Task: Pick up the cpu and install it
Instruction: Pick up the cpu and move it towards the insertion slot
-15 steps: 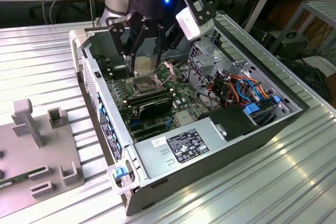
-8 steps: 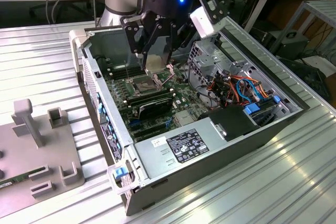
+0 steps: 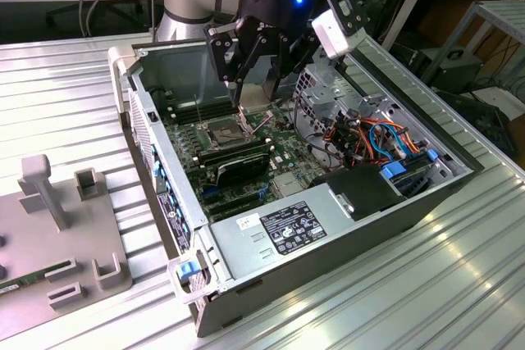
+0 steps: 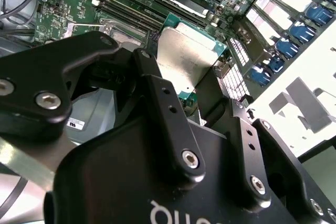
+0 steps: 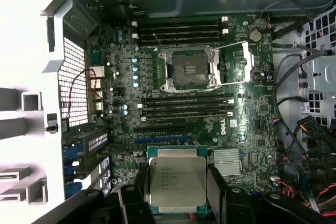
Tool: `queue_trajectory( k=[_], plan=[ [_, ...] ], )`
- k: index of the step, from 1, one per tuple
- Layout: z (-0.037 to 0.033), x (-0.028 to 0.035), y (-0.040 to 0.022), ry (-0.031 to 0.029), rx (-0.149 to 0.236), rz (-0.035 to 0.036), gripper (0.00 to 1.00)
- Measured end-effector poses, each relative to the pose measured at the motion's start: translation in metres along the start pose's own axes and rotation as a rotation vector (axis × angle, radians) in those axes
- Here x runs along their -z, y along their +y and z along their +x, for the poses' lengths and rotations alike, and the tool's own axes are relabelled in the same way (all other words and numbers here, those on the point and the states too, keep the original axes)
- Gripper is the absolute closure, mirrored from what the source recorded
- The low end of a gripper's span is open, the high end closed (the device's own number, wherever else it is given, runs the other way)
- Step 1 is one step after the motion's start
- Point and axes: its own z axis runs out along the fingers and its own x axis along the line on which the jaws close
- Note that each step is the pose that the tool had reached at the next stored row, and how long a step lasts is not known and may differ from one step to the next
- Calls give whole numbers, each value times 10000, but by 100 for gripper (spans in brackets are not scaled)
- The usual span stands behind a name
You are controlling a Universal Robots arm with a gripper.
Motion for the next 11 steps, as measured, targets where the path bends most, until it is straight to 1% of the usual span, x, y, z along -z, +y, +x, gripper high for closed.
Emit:
queue_trajectory(
  k=[5, 11],
  plan=[
    [-9, -1, 0, 0, 1, 0, 46],
    [-42, -2, 2, 0, 0, 0, 46]
  ],
)
